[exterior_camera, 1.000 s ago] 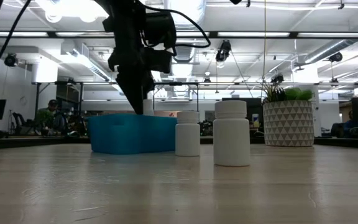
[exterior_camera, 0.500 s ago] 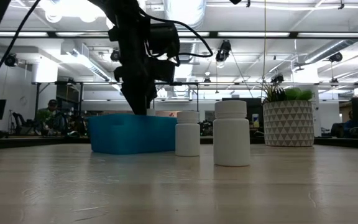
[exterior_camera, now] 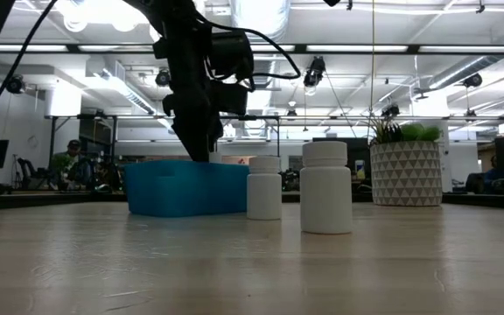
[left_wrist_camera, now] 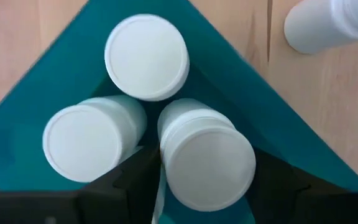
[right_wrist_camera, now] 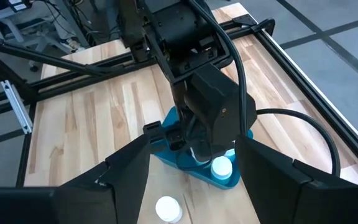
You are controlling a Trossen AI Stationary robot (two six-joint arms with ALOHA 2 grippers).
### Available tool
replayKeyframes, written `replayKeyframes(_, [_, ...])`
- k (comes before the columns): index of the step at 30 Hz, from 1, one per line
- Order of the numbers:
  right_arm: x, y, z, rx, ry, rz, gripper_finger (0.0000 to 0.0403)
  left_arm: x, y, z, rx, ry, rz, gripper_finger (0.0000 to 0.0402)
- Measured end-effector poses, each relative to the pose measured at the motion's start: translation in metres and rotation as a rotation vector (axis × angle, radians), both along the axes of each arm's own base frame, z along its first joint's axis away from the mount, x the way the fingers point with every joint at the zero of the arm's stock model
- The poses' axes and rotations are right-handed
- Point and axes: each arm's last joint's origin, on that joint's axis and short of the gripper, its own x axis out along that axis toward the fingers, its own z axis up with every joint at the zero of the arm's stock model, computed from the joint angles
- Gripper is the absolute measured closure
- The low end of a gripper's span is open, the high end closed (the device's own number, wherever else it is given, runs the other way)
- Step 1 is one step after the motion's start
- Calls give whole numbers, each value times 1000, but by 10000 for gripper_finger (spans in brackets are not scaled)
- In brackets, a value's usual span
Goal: Pick and place pill bottles into a basket
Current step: Put the left white pill bottle into the blue container
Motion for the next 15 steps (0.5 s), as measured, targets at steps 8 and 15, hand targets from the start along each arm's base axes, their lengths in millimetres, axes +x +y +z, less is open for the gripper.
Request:
replayKeyframes(8, [0,0,0,-1,0,-2,177,0,-1,0,-44,-9,-13,222])
replayKeyframes(15, [0,0,0,1,0,-2,177,0,-1,0,-45,-8,-9,201])
